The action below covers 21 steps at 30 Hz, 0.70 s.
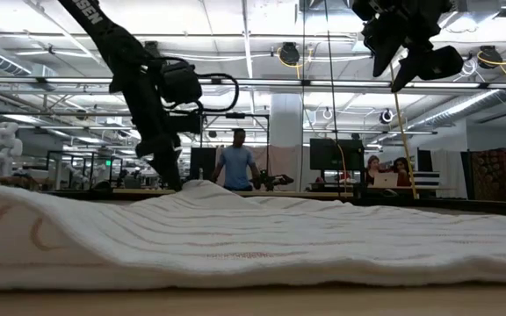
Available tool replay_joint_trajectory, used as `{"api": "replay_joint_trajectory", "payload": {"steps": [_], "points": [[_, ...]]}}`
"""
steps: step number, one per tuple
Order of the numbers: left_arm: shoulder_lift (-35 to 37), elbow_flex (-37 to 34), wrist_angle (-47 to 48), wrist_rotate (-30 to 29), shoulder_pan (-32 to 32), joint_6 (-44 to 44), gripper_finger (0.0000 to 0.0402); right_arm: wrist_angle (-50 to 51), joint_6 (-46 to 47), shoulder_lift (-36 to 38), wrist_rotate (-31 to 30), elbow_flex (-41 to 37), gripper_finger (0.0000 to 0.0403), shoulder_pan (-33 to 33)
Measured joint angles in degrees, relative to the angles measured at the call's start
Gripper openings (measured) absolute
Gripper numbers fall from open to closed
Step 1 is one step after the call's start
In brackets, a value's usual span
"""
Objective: Roll towel
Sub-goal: Roll the white towel
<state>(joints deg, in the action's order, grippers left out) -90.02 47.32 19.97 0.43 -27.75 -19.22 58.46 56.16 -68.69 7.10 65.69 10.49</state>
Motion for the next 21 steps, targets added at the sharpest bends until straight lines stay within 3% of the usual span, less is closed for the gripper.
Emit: {"api": "replay_joint_trajectory", "payload": {"steps": [8,13,21], "points": [[3.20,4.52,3.36,-0.29,0.01,-0.21,0.0004,0.08,-3.49,-0.15,-3.35,0.00,0.0180,1.30],[2.86,4.79,6.11,0.05,-1.18,3.46,0.0011,-0.05,1.64,-4.64,-4.19,-0.04,0.0173,6.02],[2.96,4.84,7.49,-2.69,-0.56,13.38,0.0119,-8.26,-6.73,-19.79,2.17,-0.02,0.0166,18.75]]}}
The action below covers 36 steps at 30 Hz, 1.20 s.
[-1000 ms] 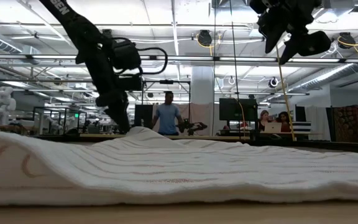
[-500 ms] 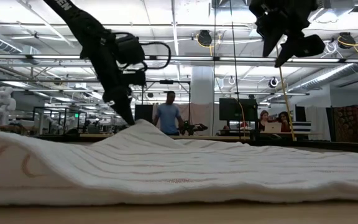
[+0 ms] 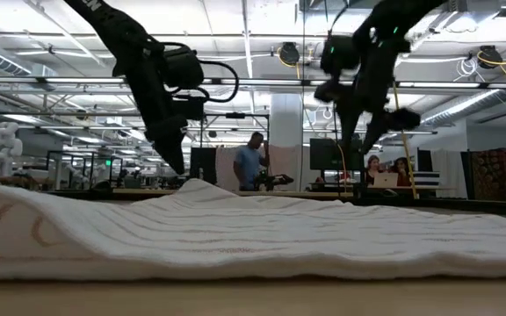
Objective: Roll towel
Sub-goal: Roll the white towel
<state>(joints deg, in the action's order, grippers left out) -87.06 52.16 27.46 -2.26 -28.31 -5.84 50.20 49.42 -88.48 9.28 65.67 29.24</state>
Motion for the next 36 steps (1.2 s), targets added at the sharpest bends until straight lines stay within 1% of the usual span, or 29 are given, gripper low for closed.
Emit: {"api": "replay_joint_trajectory", "payload": {"steps": [2,4,6,11,15,18,22,25,31,33,36], "points": [[1.22,0.04,1.64,-1.56,0.38,5.04,0.0146,-3.14,-3.53,-3.48,3.40,0.00,0.0165,2.82],[2.00,0.64,4.71,-2.34,0.83,11.22,0.0165,-6.41,-6.56,-6.40,6.51,0.00,0.0165,5.16],[2.87,1.30,8.66,-1.46,1.17,17.57,0.0175,-9.66,-8.97,-8.86,7.47,0.23,0.0165,6.99],[4.45,1.92,9.54,7.19,3.05,32.99,0.0180,-9.00,-14.30,-14.48,4.55,4.33,0.0164,10.27],[4.78,1.92,7.67,7.64,6.54,40.66,0.0180,-6.85,-18.05,-18.13,2.31,8.98,0.0164,11.23],[4.76,1.92,7.36,5.23,9.07,44.28,0.0180,-3.28,-20.39,-20.83,1.49,11.36,0.0164,11.34],[4.76,1.92,7.54,2.99,11.52,47.49,0.0180,-0.57,-23.24,-22.86,1.00,11.78,0.0164,11.20],[4.76,1.92,7.55,2.00,12.57,49.06,0.0180,-1.29,-24.05,-23.96,0.21,11.77,0.0164,10.78],[4.76,1.92,7.57,0.94,13.83,49.50,0.0180,-4.00,-24.41,-24.09,-1.85,11.78,0.0163,10.44],[4.76,1.90,7.57,0.39,13.83,49.46,0.0180,-3.88,-24.29,-24.08,-1.86,11.78,0.0156,10.44],[4.76,1.90,7.58,-0.12,13.83,49.00,0.0180,-3.78,-23.88,-24.87,-1.34,11.82,0.0134,10.36]]}}
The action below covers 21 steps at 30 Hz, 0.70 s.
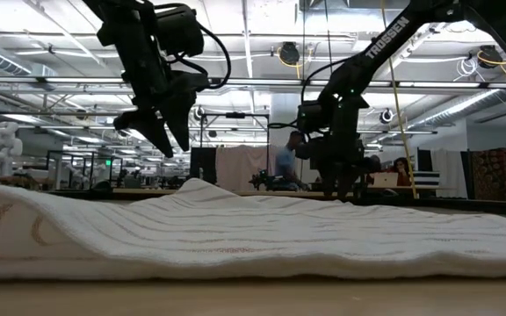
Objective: Roll towel
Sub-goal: Roll the white towel
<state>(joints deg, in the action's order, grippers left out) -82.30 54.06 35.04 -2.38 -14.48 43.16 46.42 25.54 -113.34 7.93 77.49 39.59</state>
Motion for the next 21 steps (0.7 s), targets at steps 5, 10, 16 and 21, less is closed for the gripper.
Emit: {"api": "replay_joint_trajectory", "payload": {"steps": [5,10,16,21], "points": [[0.00,0.00,0.15,-1.13,0.00,-0.46,0.0180,0.08,0.22,-1.09,0.67,-0.07,0.0091,-0.68],[0.00,-0.02,0.18,-1.16,0.00,-1.29,0.0180,0.18,-0.74,-1.09,-0.61,-0.07,0.0039,-1.12],[-0.02,-0.02,0.42,-1.18,0.00,-1.95,0.0180,3.37,-1.16,0.71,-0.47,-0.07,0.0011,-1.07],[-0.02,-0.02,0.40,-2.04,0.00,-2.07,0.0180,6.01,-1.36,4.48,-0.55,-0.07,0.0004,-1.08]]}}
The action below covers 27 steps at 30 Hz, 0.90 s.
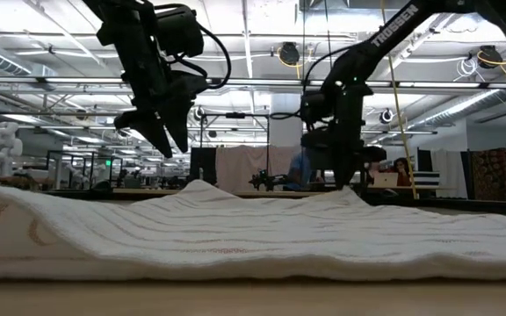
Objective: Roll towel
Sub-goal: Roll the white towel
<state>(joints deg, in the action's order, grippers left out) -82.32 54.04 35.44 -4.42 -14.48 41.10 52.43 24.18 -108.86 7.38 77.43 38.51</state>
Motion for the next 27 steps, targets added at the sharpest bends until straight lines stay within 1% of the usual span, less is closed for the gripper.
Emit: {"api": "replay_joint_trajectory", "payload": {"steps": [2,5,9,15,19,22,25,27], "points": [[0.00,0.00,0.00,-0.96,0.00,-0.03,0.0180,1.49,0.09,1.51,-0.48,0.02,0.0003,-0.01],[0.00,0.00,-0.36,-2.73,0.00,-0.83,0.0180,3.25,0.21,2.45,-2.91,0.02,0.0005,-0.05],[-0.35,0.00,-1.36,-5.45,-0.26,-3.40,0.0180,2.87,-0.01,2.35,-3.24,0.02,0.0005,0.02],[-0.85,-0.05,-1.90,-4.67,-2.02,-4.37,0.0180,2.33,0.86,0.95,-4.50,0.02,0.0014,0.01],[-0.80,-0.07,-1.79,-3.56,-2.55,-3.94,0.0180,2.81,1.93,1.10,-4.46,0.02,0.0048,0.05],[-0.57,-0.04,-1.85,0.90,-3.43,-2.87,0.0180,4.09,1.30,2.54,-4.44,0.00,0.0086,0.20],[-0.25,-0.04,-1.79,5.53,-4.35,0.56,0.0180,5.99,-0.61,5.31,-4.37,0.01,0.0124,0.55],[0.25,-0.04,-2.01,7.59,-4.87,2.77,0.0180,6.87,-2.18,7.37,-4.42,0.00,0.0144,0.60]]}}
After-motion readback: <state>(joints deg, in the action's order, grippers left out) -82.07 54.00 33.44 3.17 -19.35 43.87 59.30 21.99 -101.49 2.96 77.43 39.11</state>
